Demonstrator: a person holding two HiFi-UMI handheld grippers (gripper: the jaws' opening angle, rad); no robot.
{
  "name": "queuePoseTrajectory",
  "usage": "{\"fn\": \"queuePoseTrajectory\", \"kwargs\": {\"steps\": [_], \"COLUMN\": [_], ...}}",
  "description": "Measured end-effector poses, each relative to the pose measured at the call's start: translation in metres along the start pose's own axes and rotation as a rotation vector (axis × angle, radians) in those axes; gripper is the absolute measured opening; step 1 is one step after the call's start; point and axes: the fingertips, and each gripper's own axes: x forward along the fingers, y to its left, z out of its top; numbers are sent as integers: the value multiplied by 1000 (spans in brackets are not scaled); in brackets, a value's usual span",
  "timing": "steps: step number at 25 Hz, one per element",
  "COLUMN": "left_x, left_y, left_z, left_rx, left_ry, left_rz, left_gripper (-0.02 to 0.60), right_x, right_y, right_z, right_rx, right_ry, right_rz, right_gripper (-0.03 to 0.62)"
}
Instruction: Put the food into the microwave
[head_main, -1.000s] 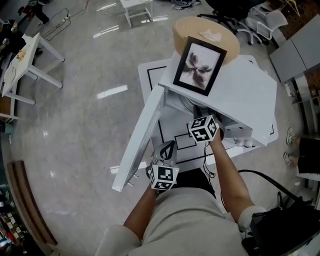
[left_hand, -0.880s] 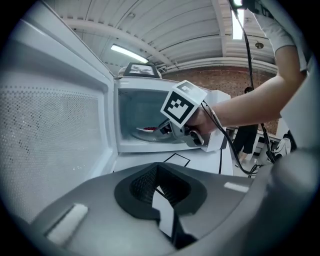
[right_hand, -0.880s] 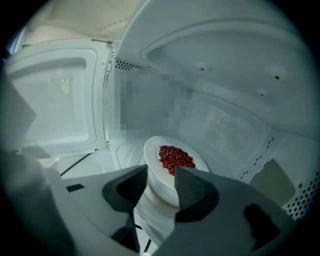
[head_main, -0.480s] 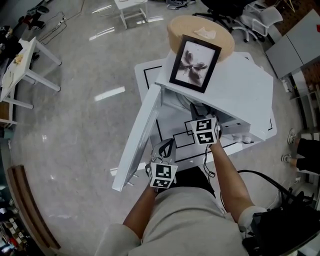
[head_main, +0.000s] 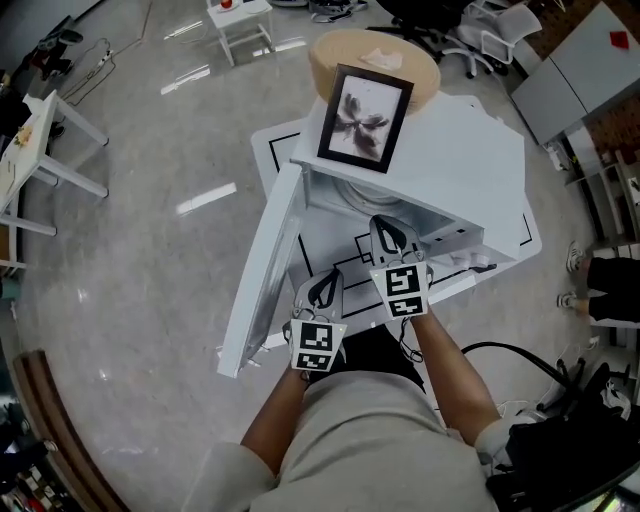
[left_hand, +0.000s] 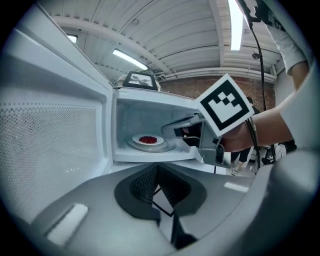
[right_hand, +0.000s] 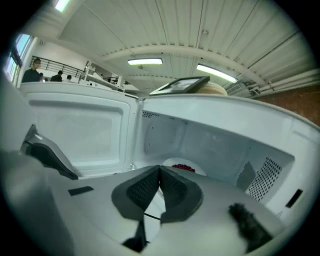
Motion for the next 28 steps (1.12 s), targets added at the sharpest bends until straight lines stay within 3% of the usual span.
{"fn": "queuePoseTrajectory", "kwargs": {"steps": [4, 9, 28], "left_x": [-3, -4, -7], "left_y": [-3, -12, -15], "left_z": [13, 28, 44], "left_rx": [0, 13, 16], "left_ry": [-35, -72, -115], "left_rz": [-13, -43, -71], "left_gripper": [8, 8, 8], "right_x": [-28, -50, -63], "right_y": [19, 33, 38], "right_z": [11, 20, 11], "right_rx": [70, 70, 56], "right_ry": [-56, -113, -96], "right_rz": [66, 57, 31], "right_gripper": [12, 12, 11]}}
